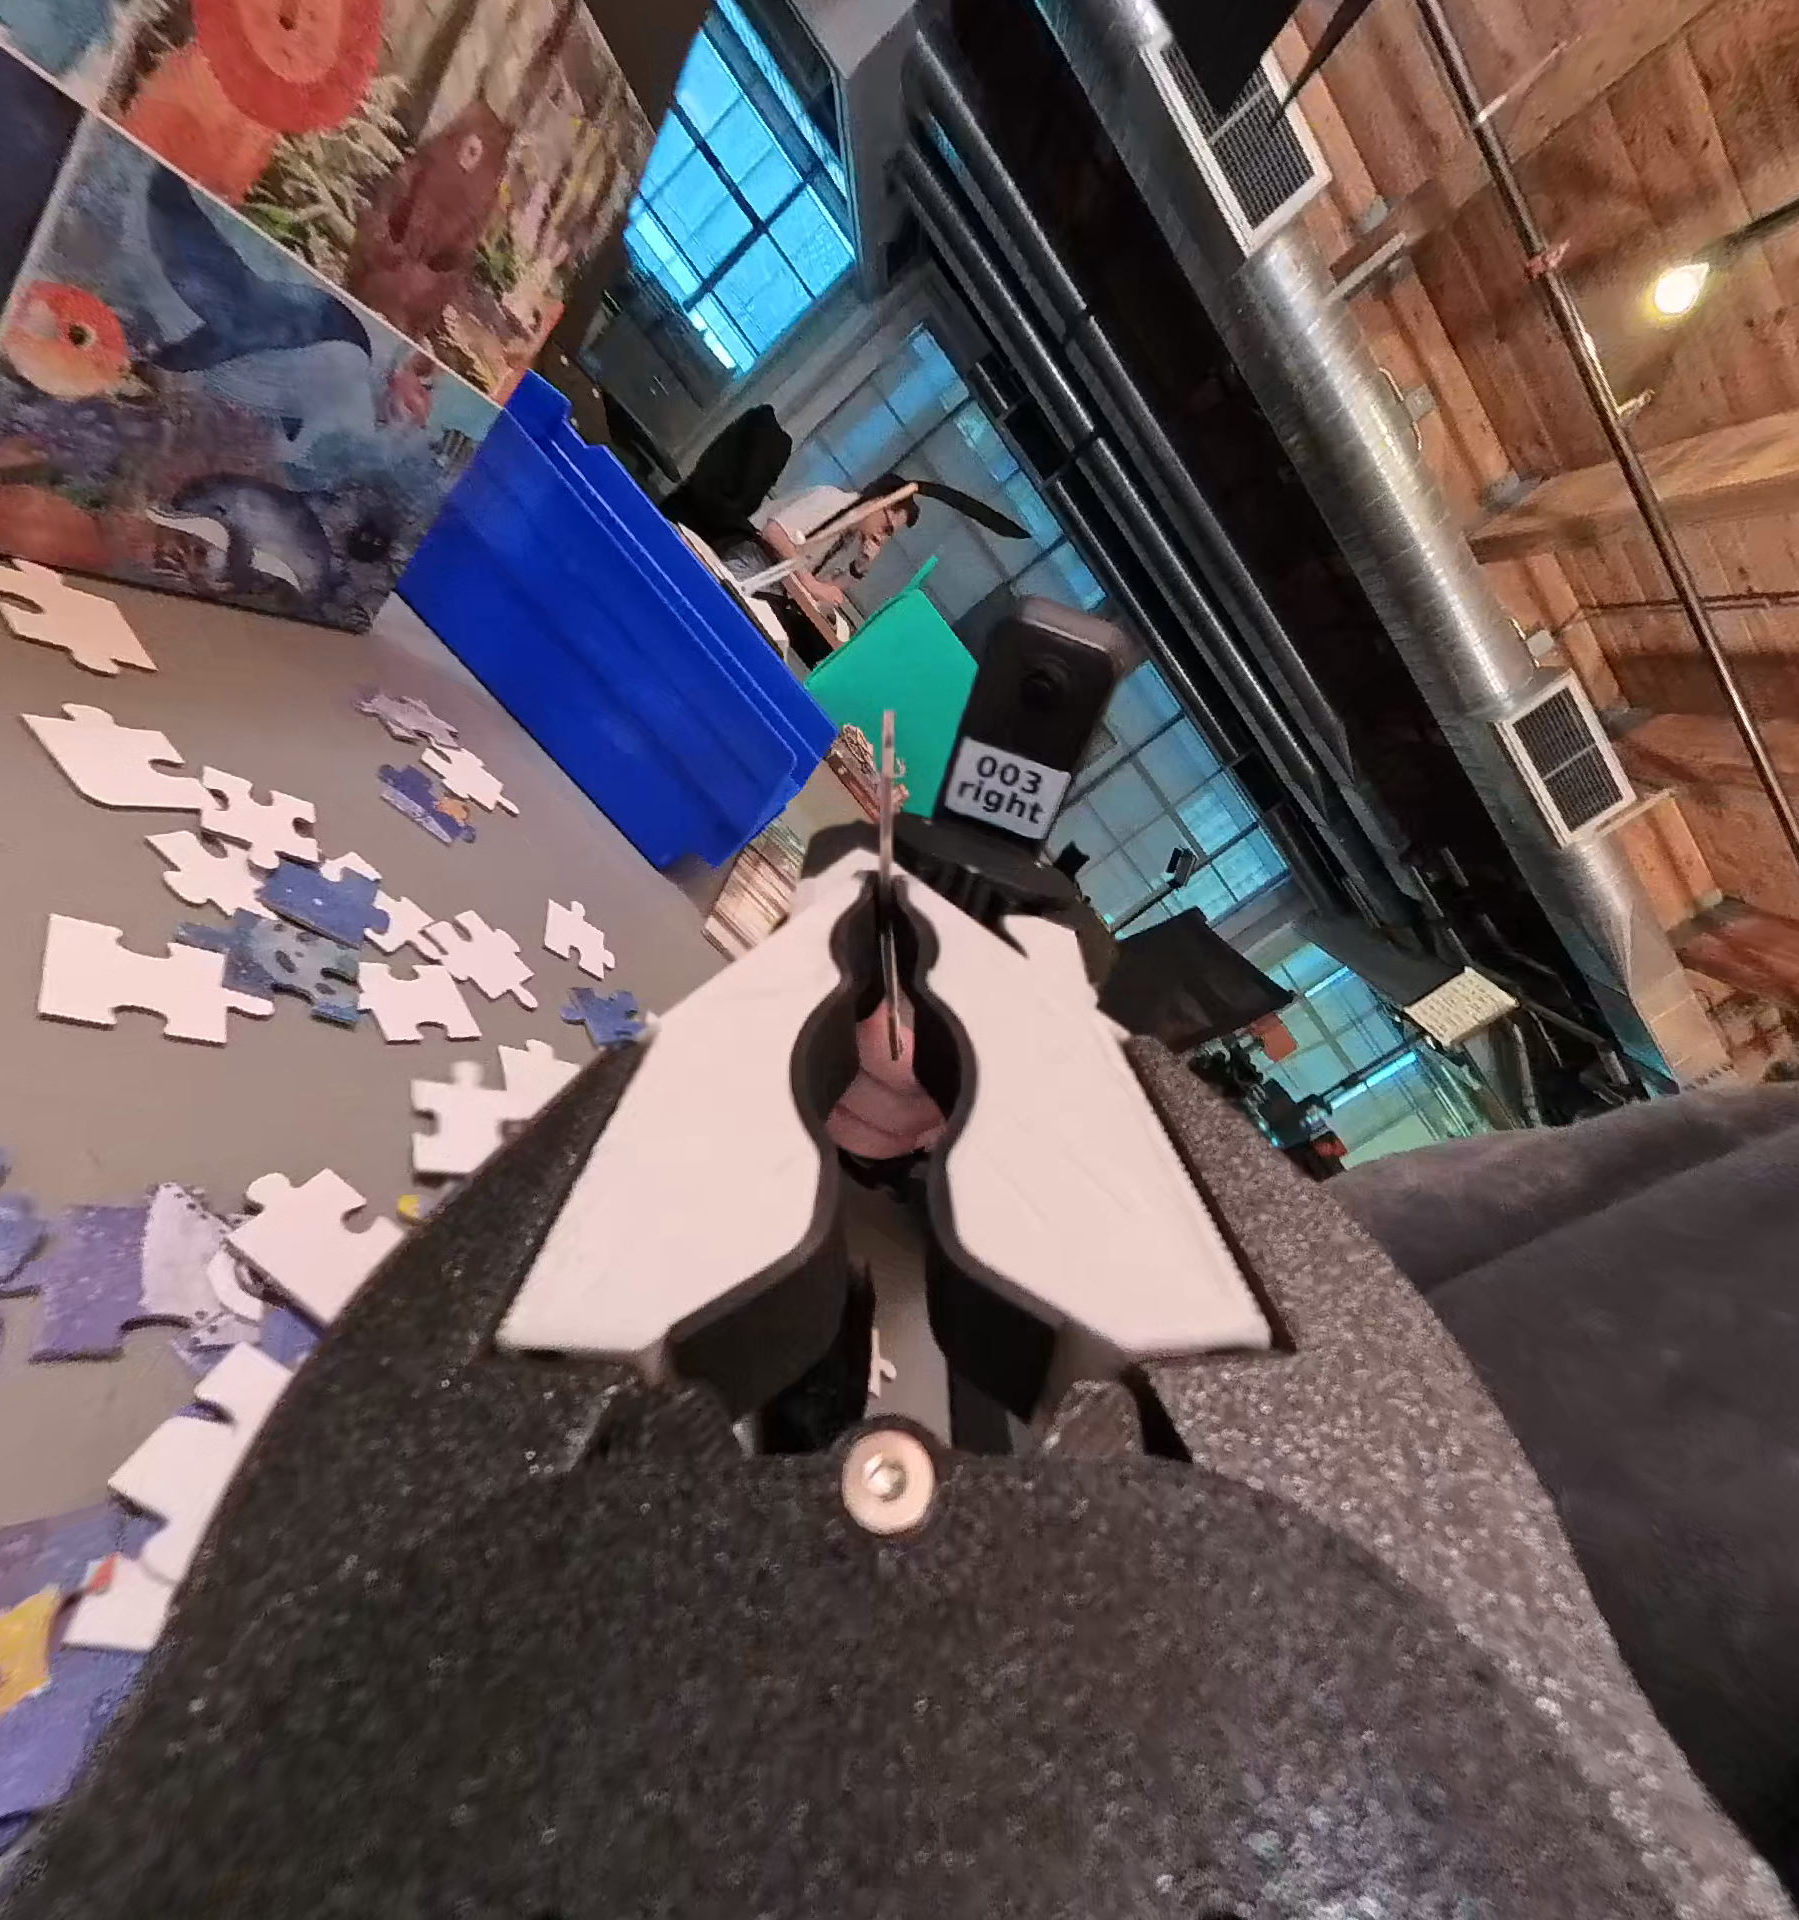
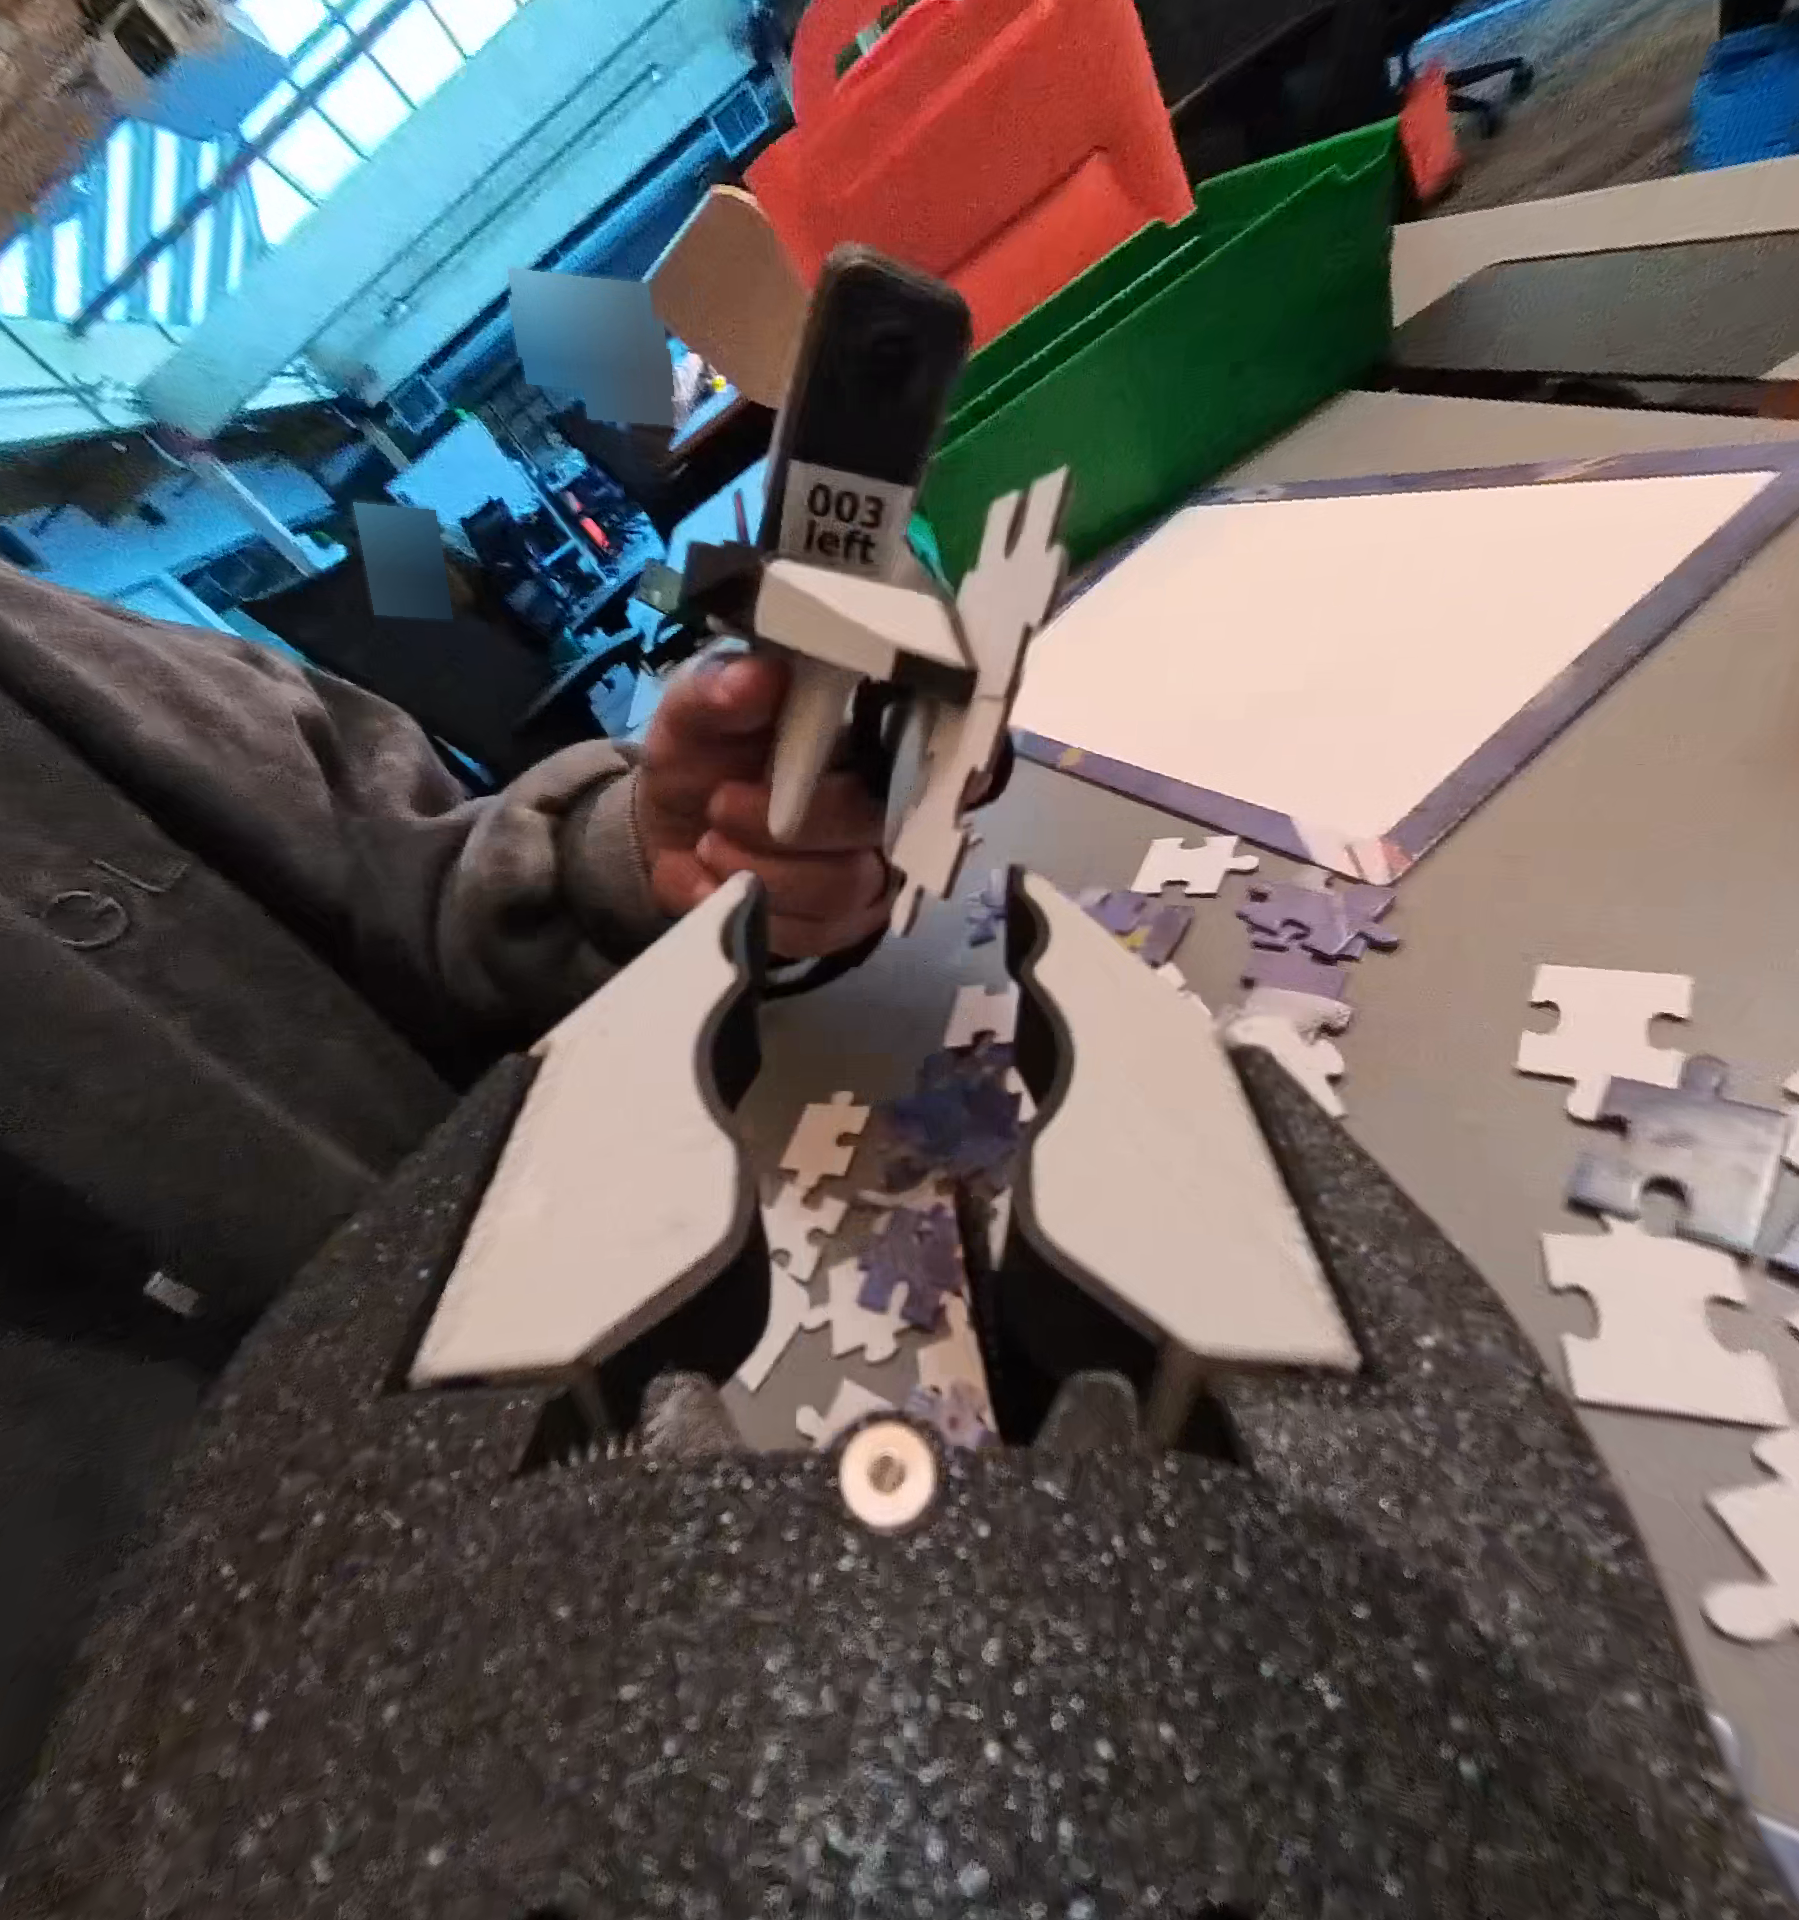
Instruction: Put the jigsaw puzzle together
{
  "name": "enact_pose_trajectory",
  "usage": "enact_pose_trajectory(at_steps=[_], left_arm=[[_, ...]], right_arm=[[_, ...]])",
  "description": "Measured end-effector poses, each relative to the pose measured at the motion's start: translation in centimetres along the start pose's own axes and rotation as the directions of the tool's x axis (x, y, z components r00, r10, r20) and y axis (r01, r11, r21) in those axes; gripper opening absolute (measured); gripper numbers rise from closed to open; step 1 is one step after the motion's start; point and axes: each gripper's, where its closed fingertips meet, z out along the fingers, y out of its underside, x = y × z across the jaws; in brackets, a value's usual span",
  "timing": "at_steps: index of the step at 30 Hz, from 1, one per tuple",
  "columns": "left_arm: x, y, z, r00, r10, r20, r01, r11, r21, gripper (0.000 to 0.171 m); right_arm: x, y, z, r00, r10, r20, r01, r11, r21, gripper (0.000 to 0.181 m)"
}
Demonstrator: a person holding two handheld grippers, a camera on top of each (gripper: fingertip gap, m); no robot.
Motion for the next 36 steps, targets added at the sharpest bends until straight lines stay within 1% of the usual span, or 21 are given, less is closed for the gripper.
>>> enact_pose_trajectory(at_steps=[1, 3, 6, 10, 11, 13, 15, 18, 19, 20, 22, 23, 25, 26, 27, 28, 29, 30, 32, 33, 36], left_arm=[[0.2, 0.3, 0.2, 1.0, 0.003, -0.011, -0.003, 1.0, -0.015, 0.001], [1.1, 0.7, 0.4, 0.998, -0.021, -0.067, 0.019, 0.999, -0.028, 0.001], [1.7, 0.4, 0.4, 0.969, -0.191, -0.159, 0.189, 0.982, -0.027, 0.003], [0.8, 0.3, -0.1, 0.908, -0.354, -0.222, 0.355, 0.934, -0.036, 0.0], [0.7, 0.2, -0.2, 0.891, -0.391, -0.231, 0.392, 0.919, -0.044, 0.001], [-0.1, -0.1, -0.4, 0.894, -0.399, -0.203, 0.403, 0.915, -0.021, 0.001], [-2.0, -0.3, -0.8, 0.942, -0.327, -0.081, 0.33, 0.944, 0.025, 0.001], [-4.4, -0.4, -1.5, 0.981, -0.108, 0.159, 0.107, 0.994, 0.014, 0.001], [-5.4, -0.3, -1.8, 0.962, 0.008, 0.273, 0.0, 1.0, -0.029, 0.001], [-6.3, -0.2, -2.3, 0.915, 0.151, 0.374, -0.12, 0.987, -0.105, 0.001], [-7.2, -0.4, -3.1, 0.776, 0.411, 0.478, -0.327, 0.911, -0.252, 0.001], [-6.4, -0.3, -2.9, 0.753, 0.483, 0.447, -0.392, 0.875, -0.286, 0.001], [-2.5, 1.1, -1.4, 0.864, 0.451, 0.225, -0.391, 0.881, -0.265, 0.001], [-0.9, 1.8, -1.0, 0.919, 0.374, 0.126, -0.334, 0.907, -0.255, 0.001], [-0.4, 2.3, -0.9, 0.947, 0.306, 0.093, -0.273, 0.925, -0.265, 0.003], [-1.8, 2.4, -1.0, 0.945, 0.285, 0.159, -0.232, 0.929, -0.289, 0.011], [-4.3, 2.3, -1.5, 0.903, 0.324, 0.283, -0.228, 0.918, -0.324, 0.025], [-6.4, 2.4, -2.3, 0.845, 0.388, 0.368, -0.249, 0.894, -0.372, 0.029], [-8.4, 2.7, -3.6, 0.761, 0.484, 0.431, -0.271, 0.842, -0.466, 0.029], [-8.8, 2.3, -4.3, 0.72, 0.521, 0.458, -0.28, 0.822, -0.496, 0.029], [-8.8, 0.0, -8.8, 0.503, 0.692, 0.518, -0.333, 0.708, -0.622, 0.029]], right_arm=[[0.0, -0.1, 0.3, 1.0, 0.021, 0.01, -0.021, 1.0, 0.017, 0.04], [-0.2, -0.6, 0.1, 0.997, 0.053, 0.053, -0.057, 0.997, 0.061, 0.003], [0.9, -1.6, -0.9, 0.997, 0.071, 0.017, -0.073, 0.991, 0.116, 0.006], [1.3, -1.4, -0.8, 0.978, -0.139, -0.154, 0.149, 0.987, 0.057, 0.002], [1.3, -1.4, -0.9, 0.953, -0.225, -0.204, 0.235, 0.971, 0.03, 0.001], [1.5, -1.2, -1.1, 0.837, -0.445, -0.319, 0.444, 0.893, -0.081, 0.001], [0.4, -0.3, -0.7, 0.785, -0.554, -0.275, 0.535, 0.832, -0.147, 0.001], [-2.7, 0.6, -0.1, 0.922, -0.384, -0.038, 0.382, 0.922, -0.066, 0.001], [-3.0, -0.2, -0.6, 0.933, -0.358, -0.027, 0.358, 0.934, -0.021, 0.001], [-2.4, -1.6, -1.4, 0.927, -0.366, -0.086, 0.37, 0.928, 0.035, 0.001], [-0.9, -4.1, -3.8, 0.899, -0.367, -0.237, 0.404, 0.905, 0.134, 0.001], [-0.2, -5.2, -5.0, 0.875, -0.363, -0.319, 0.431, 0.886, 0.174, 0.001], [1.5, -5.7, -6.3, 0.81, -0.371, -0.454, 0.475, 0.869, 0.138, 0.001], [2.0, -4.7, -5.9, 0.789, -0.412, -0.456, 0.487, 0.872, 0.055, 0.002], [2.6, -2.9, -5.1, 0.785, -0.453, -0.423, 0.475, 0.878, -0.059, 0.006], [3.9, -1.0, -4.7, 0.788, -0.458, -0.413, 0.429, 0.888, -0.167, 0.025], [6.1, 0.2, -5.0, 0.771, -0.429, -0.471, 0.356, 0.903, -0.239, 0.052], [7.8, 1.2, -5.5, 0.761, -0.398, -0.513, 0.29, 0.915, -0.28, 0.056], [8.5, 1.6, -5.8, 0.774, -0.366, -0.517, 0.25, 0.926, -0.282, 0.053], [9.1, 1.0, -6.4, 0.738, -0.365, -0.568, 0.251, 0.929, -0.271, 0.046], [10.1, 0.3, -7.7, 0.678, -0.364, -0.639, 0.257, 0.932, -0.258, 0.042]])
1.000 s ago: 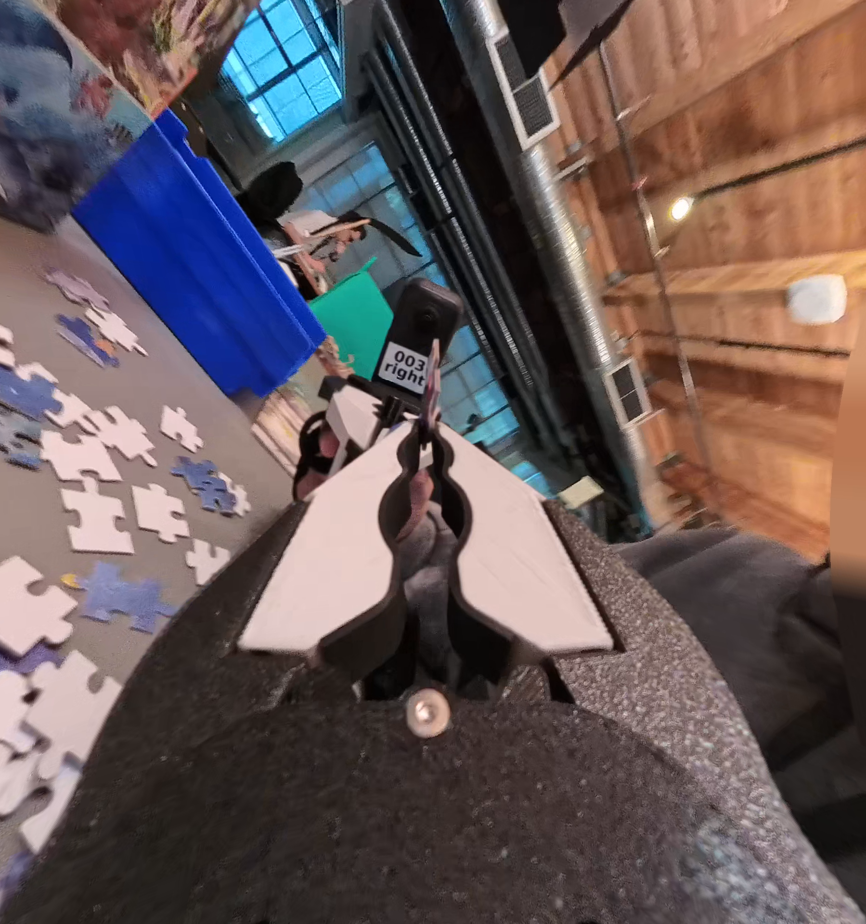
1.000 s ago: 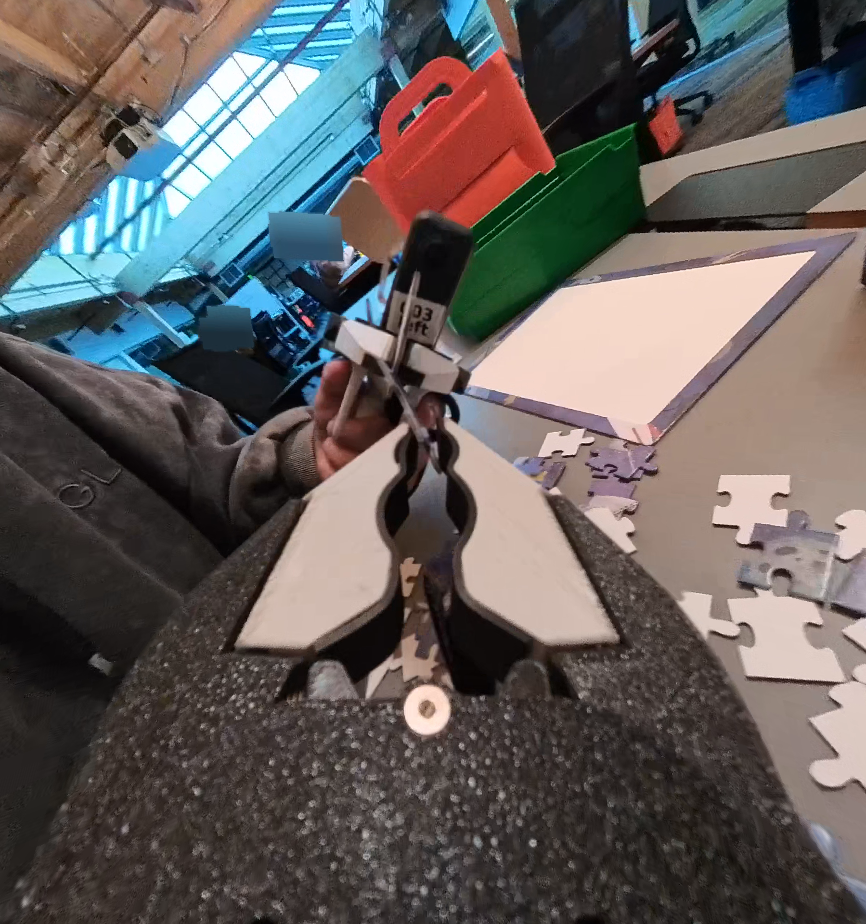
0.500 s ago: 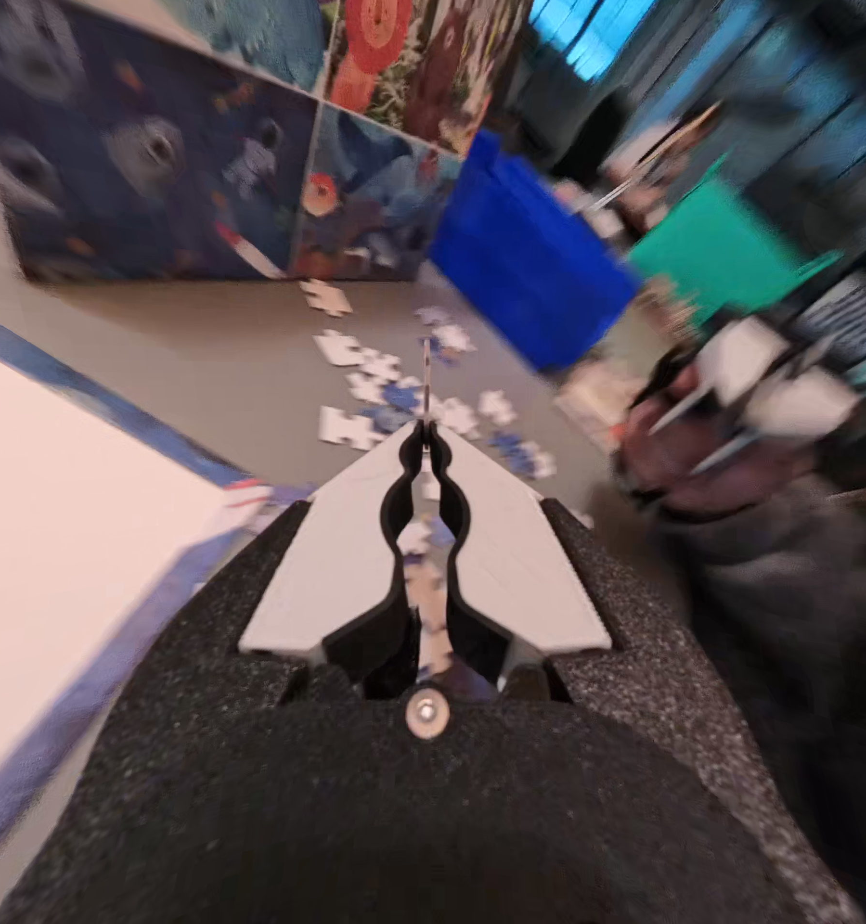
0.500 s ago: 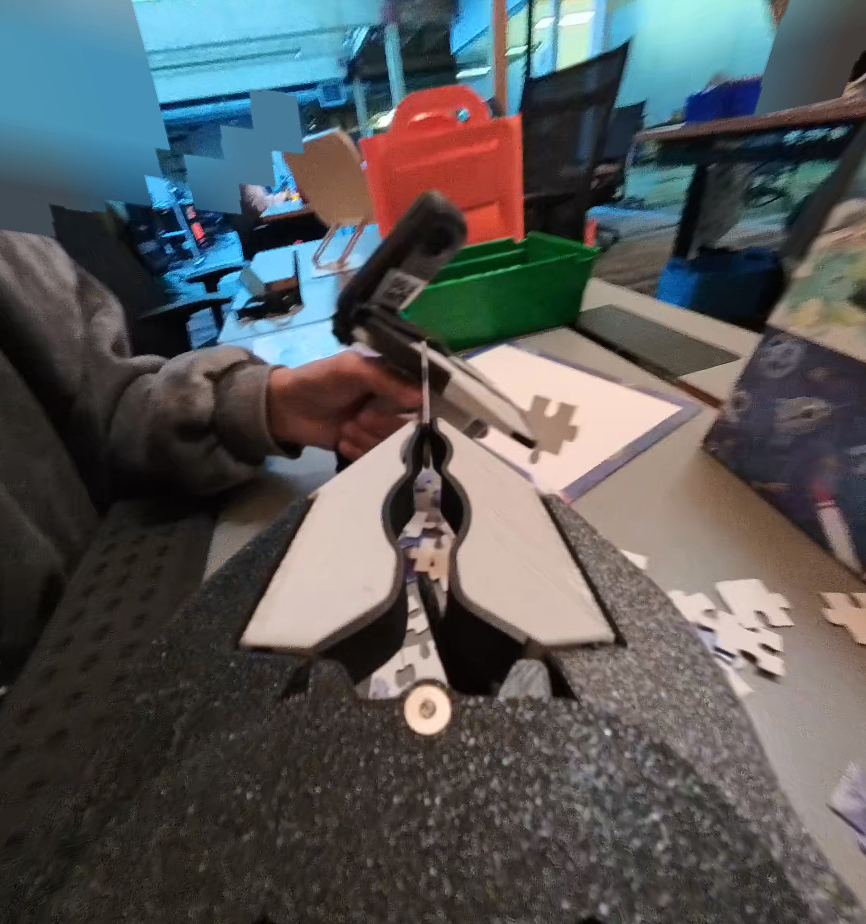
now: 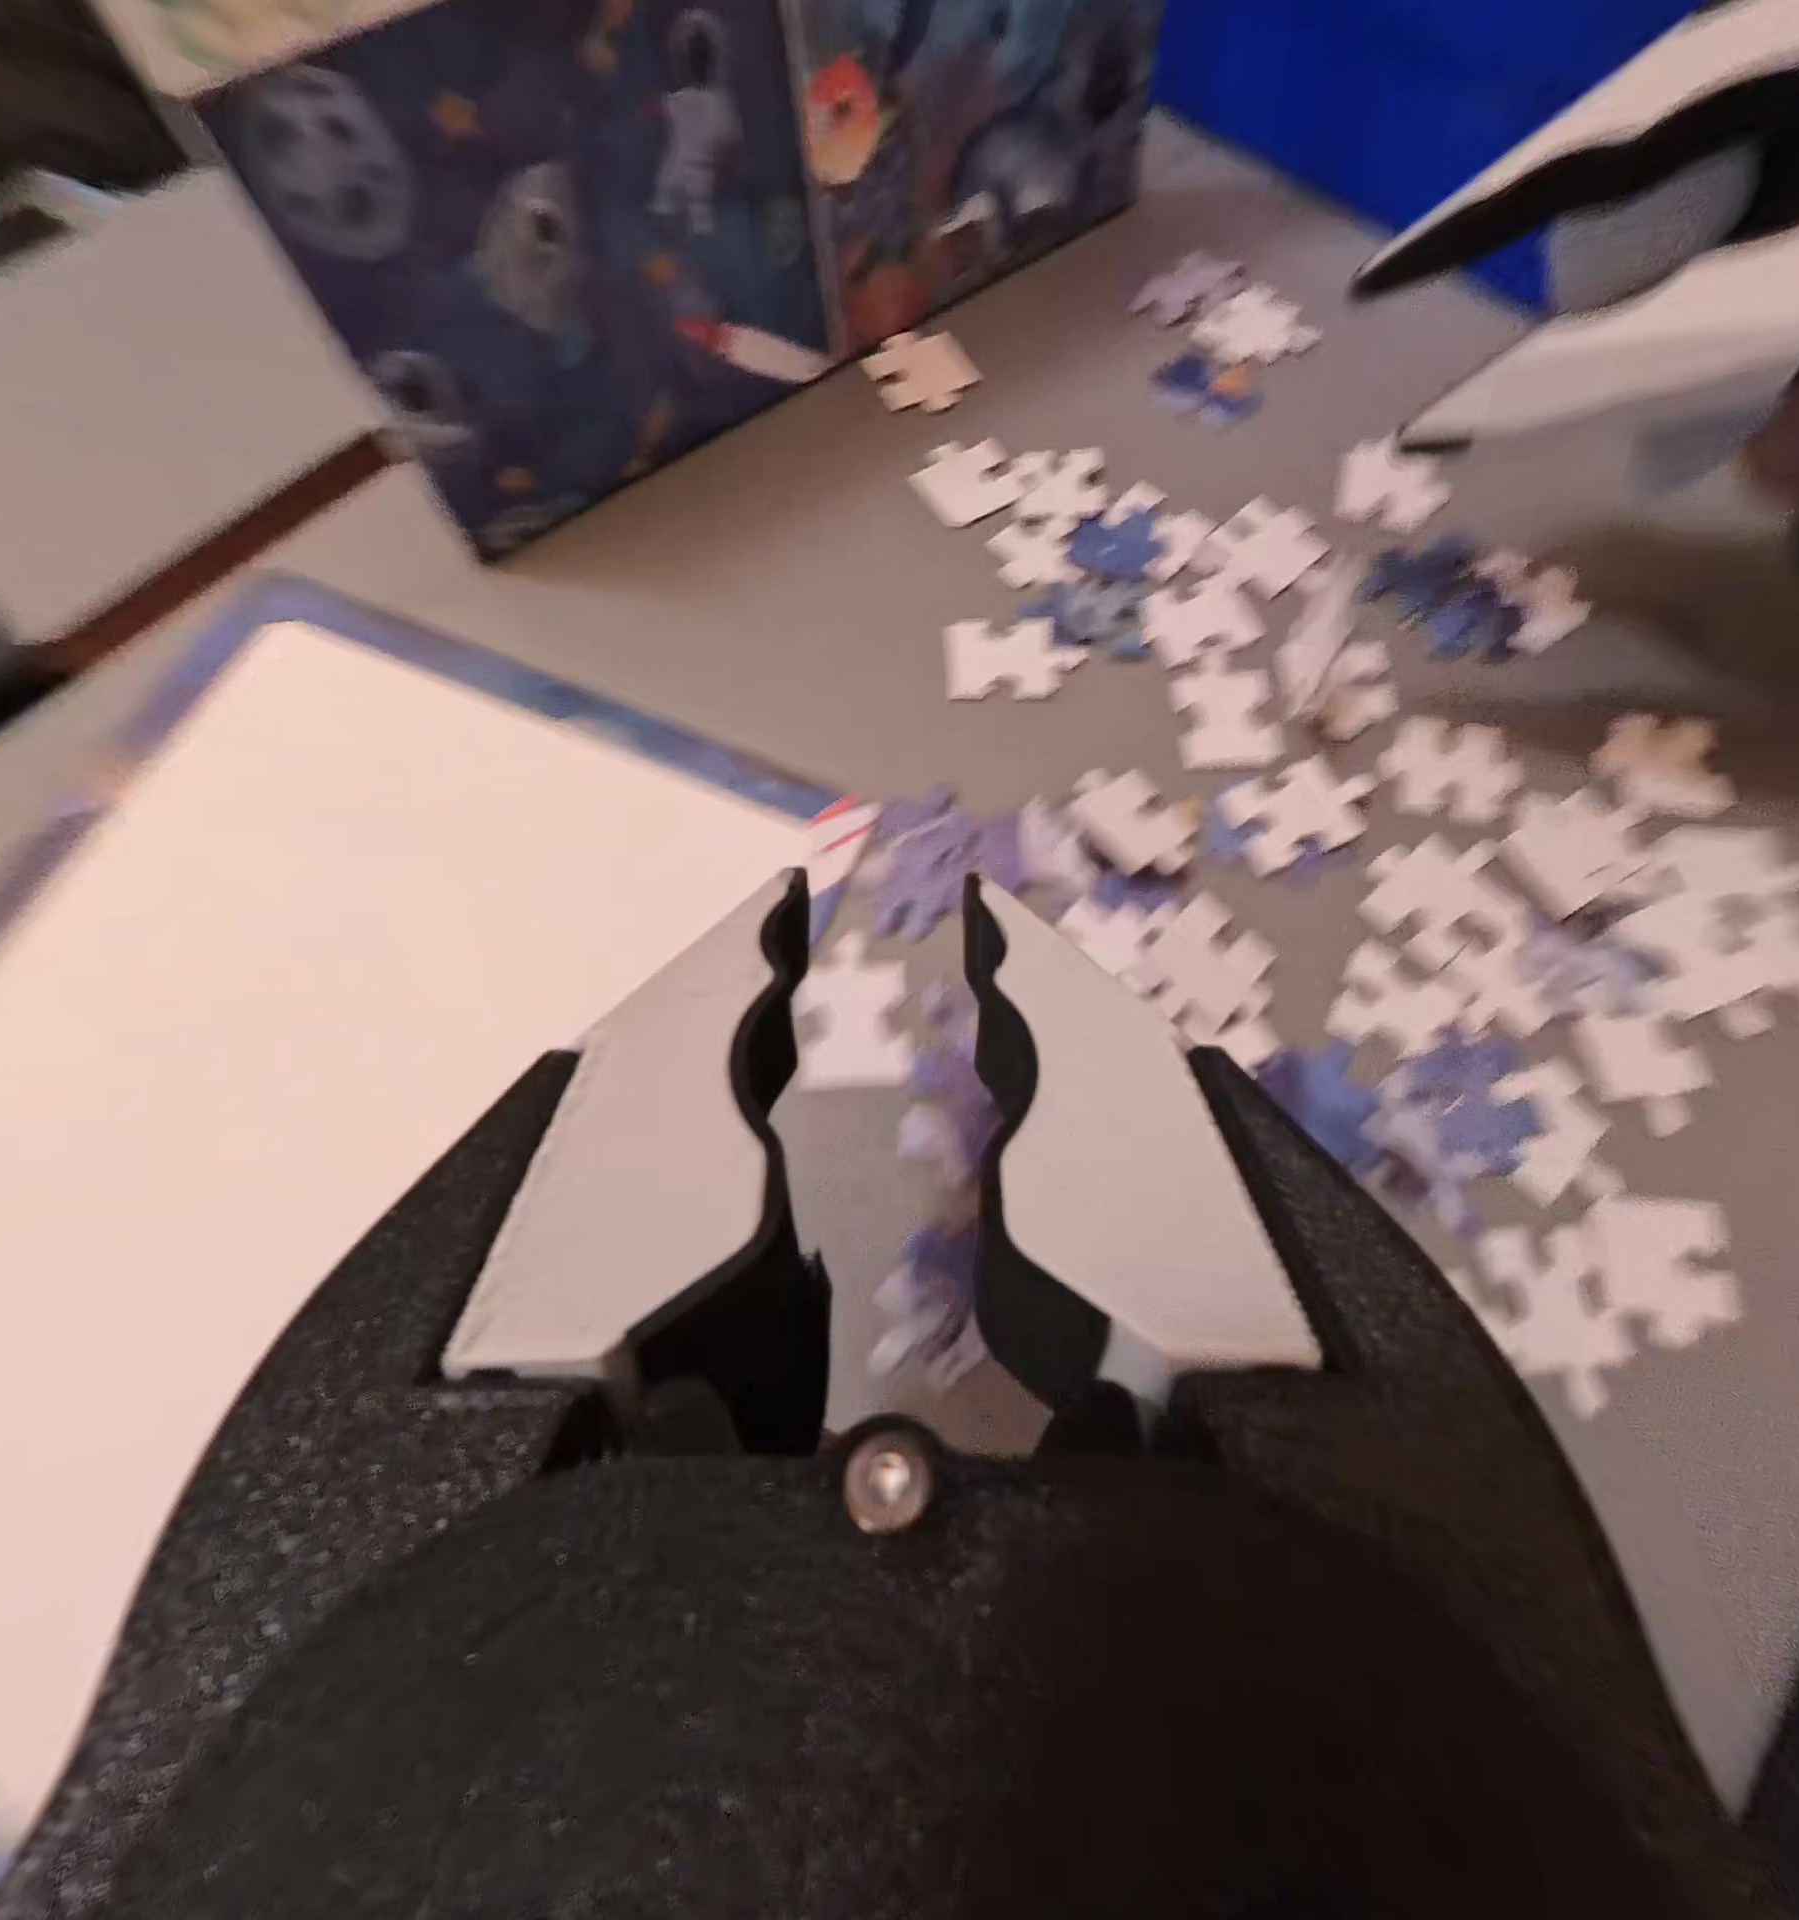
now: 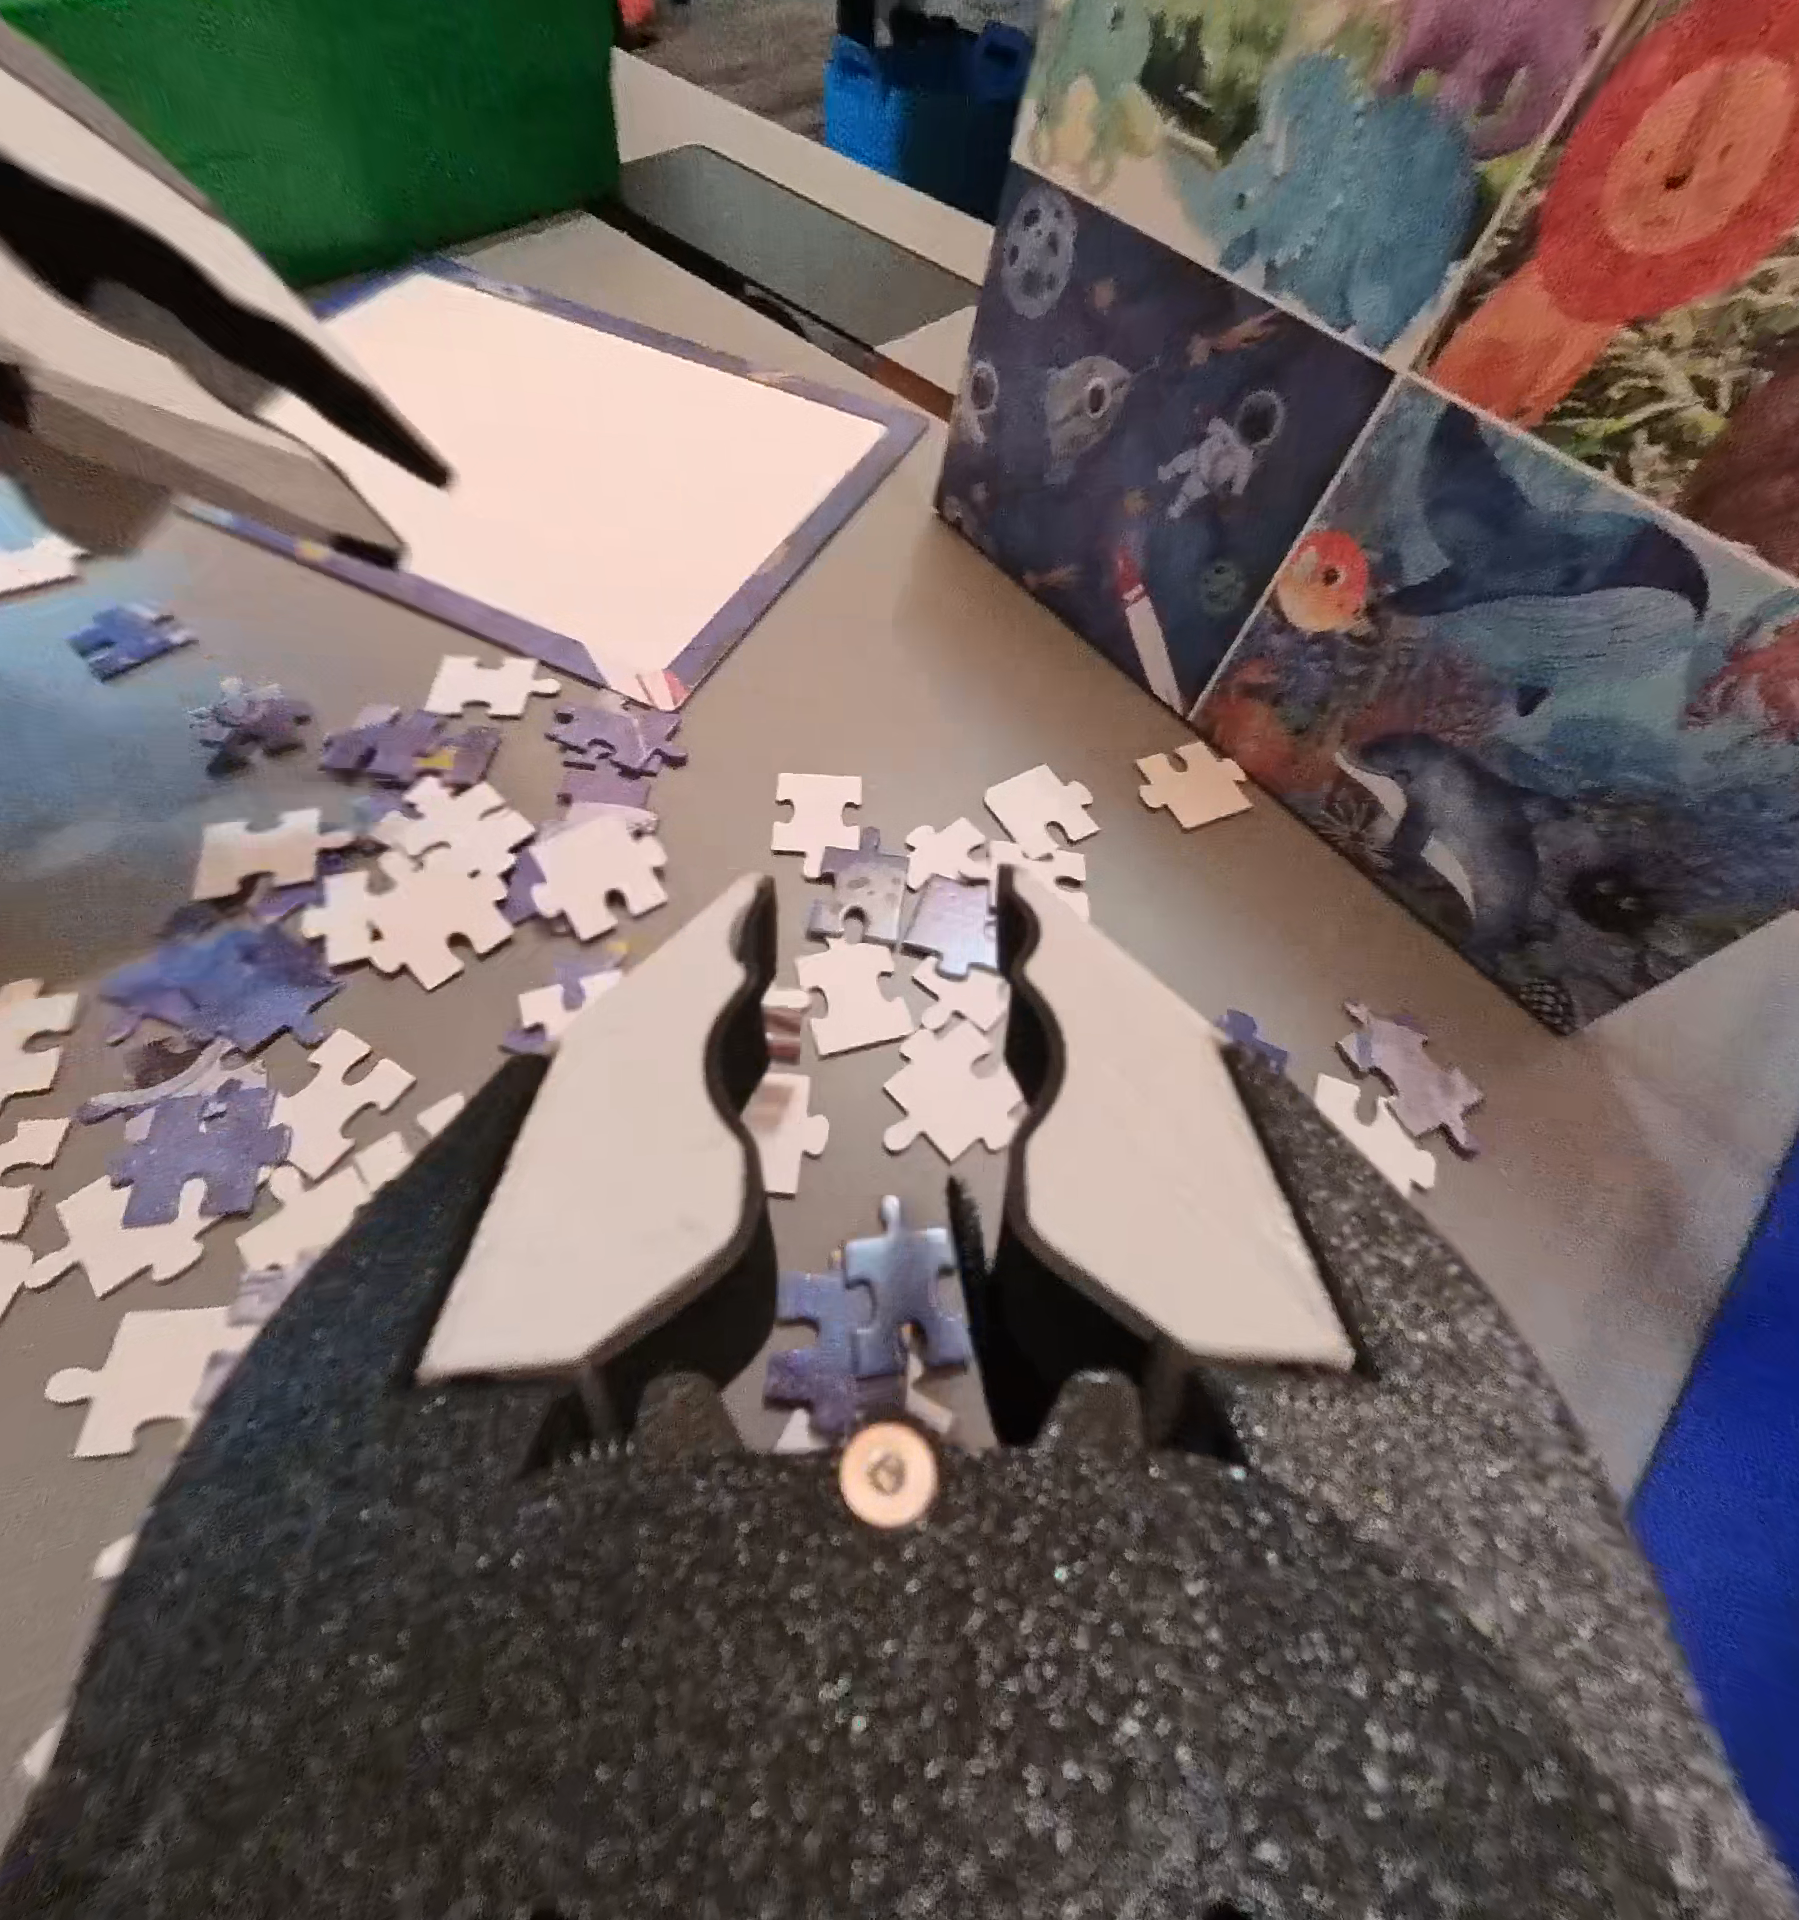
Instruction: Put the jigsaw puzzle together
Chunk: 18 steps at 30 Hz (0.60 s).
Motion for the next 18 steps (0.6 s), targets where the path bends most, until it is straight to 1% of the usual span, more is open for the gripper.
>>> enact_pose_trajectory(at_steps=[1, 3, 5, 6, 7, 8, 9, 10, 12, 13, 14, 15, 16, 17, 18], left_arm=[[-1.1, 0.9, -1.6, 0.998, 0.035, 0.053, -0.033, 0.999, -0.025, 0.029], [-3.0, 4.0, -4.6, 0.99, 0.049, 0.129, -0.036, 0.994, -0.1, 0.029], [-4.6, 7.8, -6.8, 0.979, 0.018, 0.201, 0.019, 0.984, -0.179, 0.029], [-5.5, 9.7, -7.7, 0.969, 0.004, 0.248, 0.053, 0.974, -0.221, 0.025], [-6.3, 11.2, -8.4, 0.955, -0.01, 0.296, 0.088, 0.964, -0.252, 0.019], [-6.5, 12.4, -8.9, 0.948, -0.03, 0.316, 0.122, 0.954, -0.274, 0.018], [-6.3, 13.3, -9.1, 0.951, -0.049, 0.304, 0.143, 0.945, -0.295, 0.018], [-5.7, 13.7, -9.2, 0.96, -0.065, 0.274, 0.152, 0.939, -0.309, 0.018], [-3.7, 14.2, -8.9, 0.98, -0.123, 0.156, 0.17, 0.926, -0.338, 0.022], [-3.2, 14.3, -8.5, 0.982, -0.142, 0.121, 0.176, 0.921, -0.347, 0.033], [-3.2, 14.4, -8.1, 0.981, -0.152, 0.117, 0.184, 0.918, -0.352, 0.048], [-3.2, 14.8, -7.6, 0.981, -0.156, 0.114, 0.188, 0.908, -0.375, 0.058], [-3.1, 14.4, -7.3, 0.984, -0.137, 0.114, 0.169, 0.916, -0.364, 0.059], [-2.6, 14.1, -6.8, 0.986, -0.136, 0.095, 0.161, 0.916, -0.366, 0.063], [-2.2, 13.8, -6.4, 0.987, -0.13, 0.091, 0.154, 0.919, -0.363, 0.065]], right_arm=[[0.7, 0.4, 0.1, 0.999, 0.024, -0.024, -0.024, 1.0, -0.015, 0.043], [1.0, 1.2, 0.5, 0.998, 0.067, -0.019, -0.068, 0.997, -0.042, 0.043], [1.8, 2.4, 1.1, 0.994, 0.09, -0.058, -0.096, 0.991, -0.094, 0.043], [1.7, 2.9, 1.5, 0.994, 0.095, -0.052, -0.1, 0.988, -0.118, 0.044], [1.2, 3.4, 2.0, 0.994, 0.107, -0.022, -0.109, 0.985, -0.137, 0.044], [0.3, 3.8, 2.6, 0.992, 0.125, 0.027, -0.119, 0.98, -0.159, 0.044], [-1.1, 4.1, 3.1, 0.985, 0.142, 0.093, -0.123, 0.975, -0.185, 0.045], [-2.9, 4.3, 3.6, 0.973, 0.155, 0.171, -0.118, 0.971, -0.209, 0.05], [-7.1, 3.6, 4.3, 0.931, 0.156, 0.331, -0.084, 0.972, -0.221, 0.063], [-9.3, 3.0, 4.8, 0.904, 0.148, 0.402, -0.06, 0.973, -0.224, 0.078], [-11.0, 2.8, 5.4, 0.887, 0.127, 0.444, -0.012, 0.968, -0.252, 0.091], [-11.9, 2.9, 6.3, 0.891, 0.065, 0.45, 0.071, 0.958, -0.279, 0.1], [-11.9, 3.2, 7.2, 0.907, -0.024, 0.42, 0.162, 0.942, -0.296, 0.106], [-11.6, 3.5, 8.0, 0.921, -0.095, 0.379, 0.223, 0.924, -0.311, 0.107], [-11.6, 4.0, 8.5, 0.922, -0.128, 0.364, 0.258, 0.906, -0.336, 0.108]])
